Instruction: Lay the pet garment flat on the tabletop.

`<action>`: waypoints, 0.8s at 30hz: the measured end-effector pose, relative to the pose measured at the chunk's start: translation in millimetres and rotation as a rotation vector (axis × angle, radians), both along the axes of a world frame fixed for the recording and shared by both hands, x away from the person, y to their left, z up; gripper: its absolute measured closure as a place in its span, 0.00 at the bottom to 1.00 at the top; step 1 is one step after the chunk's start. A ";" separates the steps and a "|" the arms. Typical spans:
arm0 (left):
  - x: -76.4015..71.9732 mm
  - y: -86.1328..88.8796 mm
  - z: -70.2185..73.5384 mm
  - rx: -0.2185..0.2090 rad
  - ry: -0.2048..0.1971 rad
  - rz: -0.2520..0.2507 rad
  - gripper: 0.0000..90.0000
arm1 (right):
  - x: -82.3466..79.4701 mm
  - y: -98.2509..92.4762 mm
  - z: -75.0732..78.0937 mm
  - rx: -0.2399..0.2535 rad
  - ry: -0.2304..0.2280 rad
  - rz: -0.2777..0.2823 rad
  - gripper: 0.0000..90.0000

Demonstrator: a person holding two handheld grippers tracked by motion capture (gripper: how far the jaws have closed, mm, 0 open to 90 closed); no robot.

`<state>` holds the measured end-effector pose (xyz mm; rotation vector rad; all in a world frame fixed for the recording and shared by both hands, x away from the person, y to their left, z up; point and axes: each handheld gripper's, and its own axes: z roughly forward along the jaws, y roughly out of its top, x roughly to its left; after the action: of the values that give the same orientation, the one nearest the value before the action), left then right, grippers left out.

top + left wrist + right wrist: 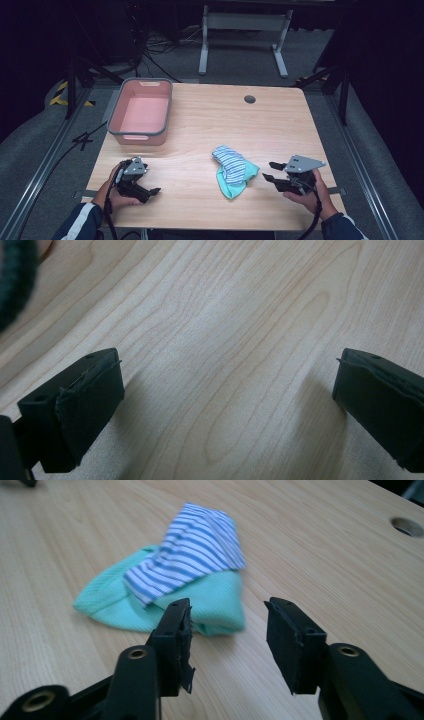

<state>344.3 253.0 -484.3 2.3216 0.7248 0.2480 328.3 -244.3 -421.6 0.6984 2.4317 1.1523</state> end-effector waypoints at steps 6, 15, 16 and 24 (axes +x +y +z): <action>0.1 0.2 0.2 0.003 -0.005 0.000 0.00 | 8.6 45.6 -11.2 -0.067 0.024 0.120 0.66; -0.1 0.1 0.3 0.004 -0.004 0.003 0.00 | 17.1 80.5 -29.5 -0.092 0.048 0.196 0.65; 0.0 0.2 0.3 0.005 -0.006 0.000 0.00 | 18.6 81.9 -31.6 -0.085 0.057 0.200 0.66; 0.1 0.2 0.3 0.005 -0.005 0.000 0.00 | 27.0 90.8 -45.4 -0.090 0.083 0.211 0.67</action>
<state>344.3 253.3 -484.0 2.3247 0.7222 0.2556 355.4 -153.5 -466.9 0.4798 2.6604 1.1003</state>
